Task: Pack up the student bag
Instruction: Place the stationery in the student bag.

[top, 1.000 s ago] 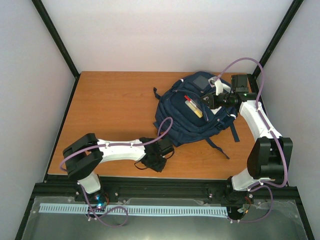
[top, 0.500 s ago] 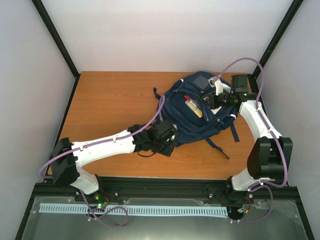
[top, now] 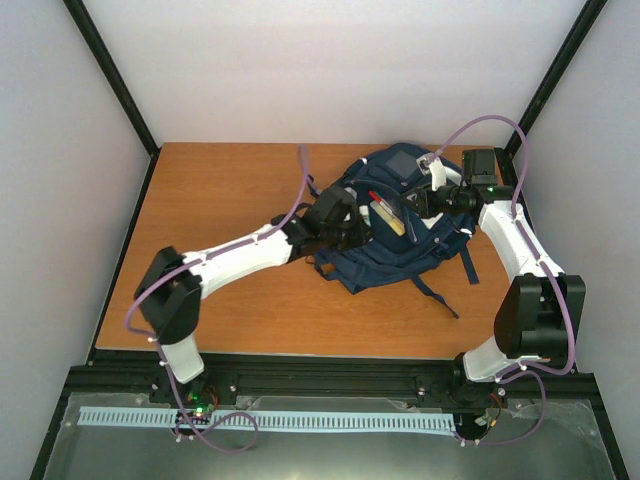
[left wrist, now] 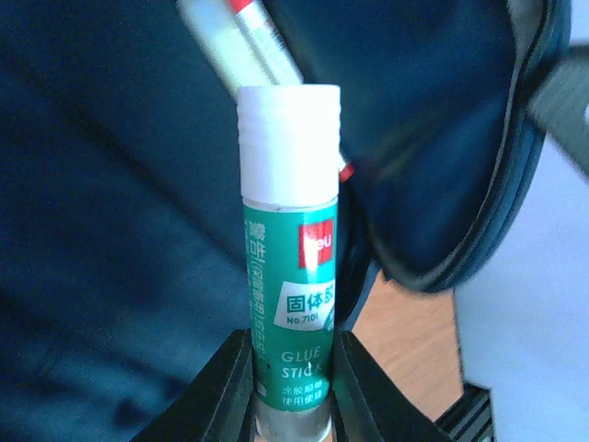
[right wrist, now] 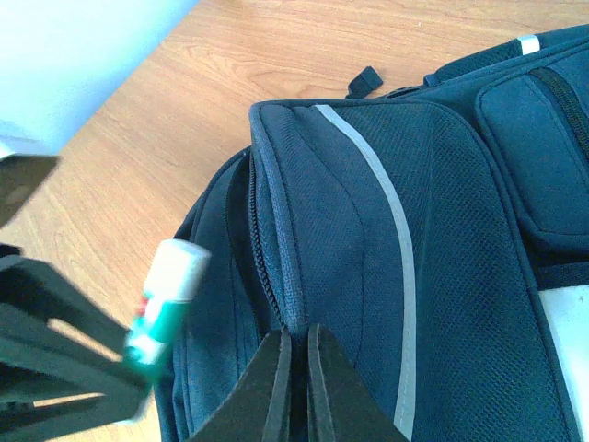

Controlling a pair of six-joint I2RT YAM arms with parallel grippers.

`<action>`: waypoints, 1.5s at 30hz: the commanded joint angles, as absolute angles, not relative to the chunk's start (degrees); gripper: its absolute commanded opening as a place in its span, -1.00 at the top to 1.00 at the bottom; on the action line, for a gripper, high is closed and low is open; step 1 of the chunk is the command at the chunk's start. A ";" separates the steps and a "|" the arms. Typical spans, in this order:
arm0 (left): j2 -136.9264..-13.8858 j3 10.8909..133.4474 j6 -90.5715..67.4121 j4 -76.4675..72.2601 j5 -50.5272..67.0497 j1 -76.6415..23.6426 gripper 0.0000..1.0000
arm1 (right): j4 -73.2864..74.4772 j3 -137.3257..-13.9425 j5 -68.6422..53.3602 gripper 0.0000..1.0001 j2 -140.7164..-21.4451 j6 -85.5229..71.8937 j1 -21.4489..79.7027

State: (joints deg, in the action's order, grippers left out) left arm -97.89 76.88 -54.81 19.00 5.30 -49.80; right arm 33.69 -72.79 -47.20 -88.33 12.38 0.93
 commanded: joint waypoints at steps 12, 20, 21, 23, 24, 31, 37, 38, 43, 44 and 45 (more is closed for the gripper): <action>-114.06 89.36 -72.25 2.97 6.15 -48.43 0.65 | 33.31 -73.47 -49.19 0.94 -88.99 12.39 0.41; -118.46 93.54 -73.25 3.04 7.06 -48.36 0.48 | 33.55 -73.56 -49.05 0.94 -88.84 12.53 0.37; -118.38 93.60 -73.05 3.19 6.94 -48.34 0.45 | 33.51 -73.62 -48.96 0.94 -88.86 12.53 0.36; -118.03 93.52 -72.60 3.76 6.73 -48.41 0.38 | 33.62 -73.64 -49.04 0.94 -88.94 12.52 0.36; -117.81 93.44 -72.40 4.18 6.61 -48.40 0.32 | 33.59 -73.64 -49.00 0.94 -89.02 12.47 0.35; -112.93 90.06 -69.06 5.55 10.21 -48.43 0.04 | 33.60 -73.60 -49.13 0.95 -89.12 12.48 0.35; -101.77 82.84 -59.18 13.15 12.34 -48.87 -0.22 | 33.50 -73.56 -49.17 0.94 -89.01 12.54 0.37; -99.13 80.47 -57.39 14.37 10.93 -48.87 -0.25 | 33.50 -73.56 -49.15 0.94 -89.03 12.65 0.42; -88.46 71.47 -50.21 21.89 3.15 -46.99 -0.60 | 33.31 -73.44 -49.51 0.94 -89.45 12.29 0.36; -87.36 69.69 -49.60 22.64 3.39 -45.48 -0.61 | 32.96 -73.16 -49.74 0.94 -89.21 11.95 0.43; -86.35 67.92 -49.01 22.96 3.85 -43.93 -0.62 | 32.43 -72.81 -50.00 0.95 -88.87 11.69 0.36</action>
